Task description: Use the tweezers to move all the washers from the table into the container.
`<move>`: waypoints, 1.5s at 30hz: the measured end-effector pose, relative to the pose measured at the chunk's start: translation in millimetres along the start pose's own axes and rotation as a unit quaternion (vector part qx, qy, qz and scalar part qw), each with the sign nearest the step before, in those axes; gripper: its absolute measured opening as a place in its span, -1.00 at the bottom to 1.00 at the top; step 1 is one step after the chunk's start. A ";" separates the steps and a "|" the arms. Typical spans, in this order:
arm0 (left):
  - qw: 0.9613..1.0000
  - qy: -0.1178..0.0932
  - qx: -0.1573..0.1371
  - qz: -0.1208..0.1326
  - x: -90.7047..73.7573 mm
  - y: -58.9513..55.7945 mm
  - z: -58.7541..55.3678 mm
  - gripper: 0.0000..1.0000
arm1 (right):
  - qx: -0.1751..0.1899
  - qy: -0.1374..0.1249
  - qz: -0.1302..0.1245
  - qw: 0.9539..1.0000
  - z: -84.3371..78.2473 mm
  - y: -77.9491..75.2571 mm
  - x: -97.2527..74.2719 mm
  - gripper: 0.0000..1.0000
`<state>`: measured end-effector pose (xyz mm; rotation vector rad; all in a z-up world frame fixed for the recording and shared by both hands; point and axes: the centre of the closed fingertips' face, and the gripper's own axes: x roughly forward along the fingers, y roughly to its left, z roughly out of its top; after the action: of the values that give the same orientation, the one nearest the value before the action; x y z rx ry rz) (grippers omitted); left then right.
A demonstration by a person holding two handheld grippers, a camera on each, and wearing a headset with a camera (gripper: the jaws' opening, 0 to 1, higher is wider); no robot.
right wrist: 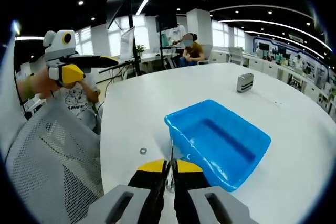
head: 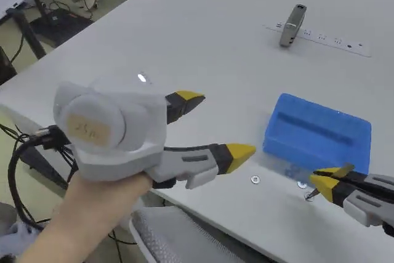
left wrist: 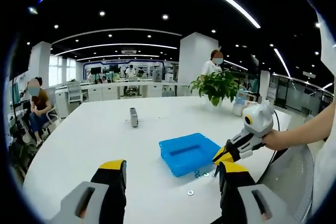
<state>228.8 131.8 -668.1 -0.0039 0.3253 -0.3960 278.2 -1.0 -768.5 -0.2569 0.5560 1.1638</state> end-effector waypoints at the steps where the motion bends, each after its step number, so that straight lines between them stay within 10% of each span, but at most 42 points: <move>1: 1.000 -0.001 0.004 0.000 -0.3 1.3 0.7 0.54 | 0.018 -0.009 -0.009 1.000 5.0 0.1 -2.7 -0.98; 9: 0.999 -0.021 0.021 -0.023 6.8 -0.2 1.9 0.98 | 0.072 -0.050 -0.087 0.992 32.7 -6.9 -31.1 -0.97; 19: 0.996 -0.059 0.067 -0.027 36.5 -20.5 -7.7 0.98 | 0.107 -0.083 -0.174 0.975 56.3 -40.7 -57.4 -0.96; 21: 0.996 -0.037 0.074 -0.028 39.7 -21.2 -13.1 0.98 | 0.129 -0.101 -0.183 0.969 61.5 -50.4 -58.8 -0.96; 24: 0.990 -0.070 0.123 -0.004 35.7 -18.0 0.2 0.98 | 0.148 -0.109 -0.195 0.964 61.1 -66.1 -56.9 -0.96; 32: 0.993 -0.043 0.108 -0.022 39.4 -22.6 -13.8 0.98 | 0.183 -0.101 -0.206 0.956 46.7 -95.1 -34.2 -0.96; 35: 0.994 -0.043 0.096 -0.017 39.1 -19.5 -13.8 0.98 | 0.180 -0.091 -0.198 0.959 43.9 -96.5 -21.0 -0.96; 40: 0.994 -0.104 0.025 -0.037 35.2 -21.9 5.6 0.98 | 0.161 -0.066 -0.183 0.968 35.7 -101.6 0.1 -0.96; 45: 0.993 -0.098 0.039 -0.045 37.0 -26.7 3.4 0.98 | 0.131 -0.038 -0.185 0.973 25.1 -112.0 10.2 -0.96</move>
<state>252.0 92.9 -674.5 0.0183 0.1168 -0.4926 390.9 -24.4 -763.0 -0.0818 0.5593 0.7263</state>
